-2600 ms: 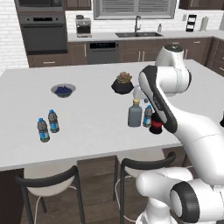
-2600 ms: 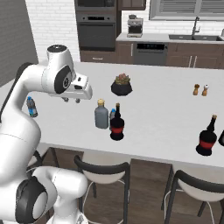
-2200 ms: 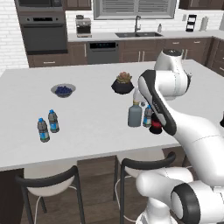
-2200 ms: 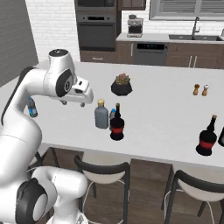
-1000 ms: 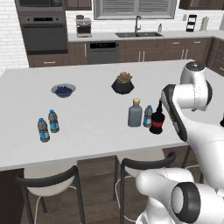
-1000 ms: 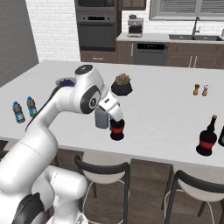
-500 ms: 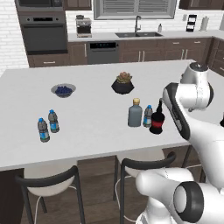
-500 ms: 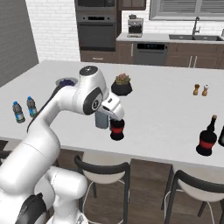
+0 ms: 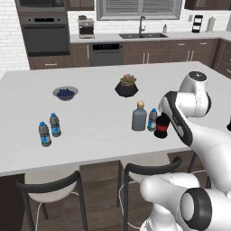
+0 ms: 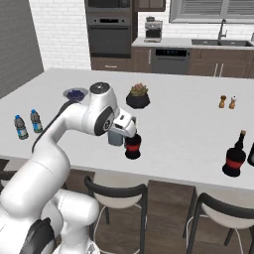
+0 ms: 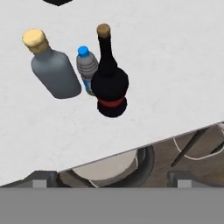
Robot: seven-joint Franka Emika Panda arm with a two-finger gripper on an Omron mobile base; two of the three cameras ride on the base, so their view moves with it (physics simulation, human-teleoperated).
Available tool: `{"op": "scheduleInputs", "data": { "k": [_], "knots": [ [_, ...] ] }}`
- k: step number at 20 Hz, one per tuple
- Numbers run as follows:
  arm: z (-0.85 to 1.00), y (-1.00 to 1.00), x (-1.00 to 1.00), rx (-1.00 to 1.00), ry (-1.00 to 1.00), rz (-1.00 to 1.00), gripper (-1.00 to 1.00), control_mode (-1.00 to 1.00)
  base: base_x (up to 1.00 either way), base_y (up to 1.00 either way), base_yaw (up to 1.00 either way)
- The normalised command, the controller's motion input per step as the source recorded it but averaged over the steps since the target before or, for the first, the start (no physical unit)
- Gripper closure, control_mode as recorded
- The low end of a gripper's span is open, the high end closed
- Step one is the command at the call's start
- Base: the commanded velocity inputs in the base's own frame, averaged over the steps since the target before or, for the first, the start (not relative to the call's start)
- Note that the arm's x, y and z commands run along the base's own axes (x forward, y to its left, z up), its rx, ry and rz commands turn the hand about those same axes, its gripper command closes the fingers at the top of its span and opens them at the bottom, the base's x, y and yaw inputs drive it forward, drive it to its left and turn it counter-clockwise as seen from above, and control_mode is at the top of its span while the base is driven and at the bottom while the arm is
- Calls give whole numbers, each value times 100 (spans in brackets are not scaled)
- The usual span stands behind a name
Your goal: Move the plastic bottles in the middle to the plastics group, and the glass bottles in the middle to the glass group.
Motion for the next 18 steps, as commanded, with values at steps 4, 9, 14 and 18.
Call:
{"op": "scheduleInputs", "data": {
  "k": [4, 9, 14, 18],
  "knots": [
    [0, -22, 15, 0, 0, 4, -100, -100, 0, 0, 0],
    [0, -7, 29, 0, -1, 0, -100, -100, 0, 0, 0],
    [-13, 0, 34, 0, 0, 0, -100, -100, 0, 0, 0],
    [-19, 0, 23, 0, 0, 0, -100, -100, 0, 0, 0]
  ]
}}
